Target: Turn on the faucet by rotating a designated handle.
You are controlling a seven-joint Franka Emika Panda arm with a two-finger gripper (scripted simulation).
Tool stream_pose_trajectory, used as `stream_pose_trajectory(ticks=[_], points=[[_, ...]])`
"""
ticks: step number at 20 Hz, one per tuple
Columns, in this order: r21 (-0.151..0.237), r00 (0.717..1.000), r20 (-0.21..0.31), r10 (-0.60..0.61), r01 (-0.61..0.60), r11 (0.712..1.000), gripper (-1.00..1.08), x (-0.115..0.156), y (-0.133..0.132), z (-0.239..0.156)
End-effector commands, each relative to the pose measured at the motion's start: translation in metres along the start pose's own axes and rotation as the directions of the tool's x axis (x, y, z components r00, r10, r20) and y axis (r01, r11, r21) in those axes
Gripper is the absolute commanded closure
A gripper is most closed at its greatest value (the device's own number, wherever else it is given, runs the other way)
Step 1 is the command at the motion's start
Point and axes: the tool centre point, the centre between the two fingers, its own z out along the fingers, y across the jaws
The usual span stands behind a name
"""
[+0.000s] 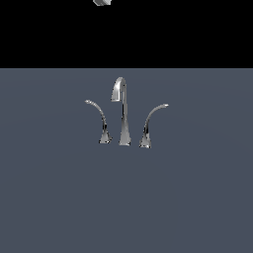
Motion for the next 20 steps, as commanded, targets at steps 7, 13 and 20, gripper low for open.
stream_pose_trajectory(ticks=[7,13,20], points=[[0.006,0.969,0.014,0.245,-0.245,0.969,1.08,0.041,-0.038,0.039],[0.0,0.912,0.004,0.41,-0.41,0.912,1.08,0.068,-0.061,0.071],[-0.001,0.811,-0.031,0.584,-0.584,0.812,1.08,0.098,-0.087,0.111]])
